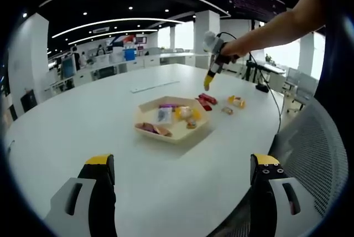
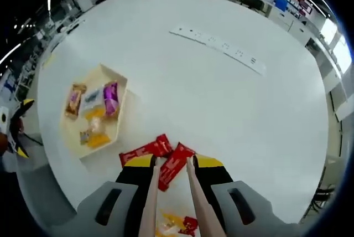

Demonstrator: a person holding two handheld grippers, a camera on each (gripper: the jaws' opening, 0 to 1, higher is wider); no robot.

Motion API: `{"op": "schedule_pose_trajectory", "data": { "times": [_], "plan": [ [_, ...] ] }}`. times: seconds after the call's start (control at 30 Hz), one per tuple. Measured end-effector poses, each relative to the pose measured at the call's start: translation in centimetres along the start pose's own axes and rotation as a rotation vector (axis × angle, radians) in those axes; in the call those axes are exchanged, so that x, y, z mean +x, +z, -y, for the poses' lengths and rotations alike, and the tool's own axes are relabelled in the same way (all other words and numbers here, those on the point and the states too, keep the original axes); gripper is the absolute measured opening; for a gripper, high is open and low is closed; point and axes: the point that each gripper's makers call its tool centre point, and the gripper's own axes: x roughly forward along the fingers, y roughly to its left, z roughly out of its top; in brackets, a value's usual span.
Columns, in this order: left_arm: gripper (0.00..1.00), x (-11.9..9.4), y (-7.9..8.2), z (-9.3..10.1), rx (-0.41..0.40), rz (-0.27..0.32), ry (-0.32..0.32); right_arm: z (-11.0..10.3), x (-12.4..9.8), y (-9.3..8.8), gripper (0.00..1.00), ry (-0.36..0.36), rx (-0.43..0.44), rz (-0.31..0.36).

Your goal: Place the target food into the container with the food tongs after gripping and lifting it, then release it inside without dropping or visibly crushing the food.

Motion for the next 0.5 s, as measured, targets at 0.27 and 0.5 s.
{"op": "schedule_pose_trajectory", "data": {
  "times": [0.27,0.5],
  "plan": [
    [1.00,0.1,-0.2,0.1,-0.003,-0.010,-0.007,-0.6,1.4,-0.8,0.26,0.014,-0.043,-0.013],
    [1.00,0.2,-0.4,0.2,-0.004,-0.018,-0.009,-0.2,1.9,-1.2,0.27,0.010,-0.014,-0.019]
  ]
}}
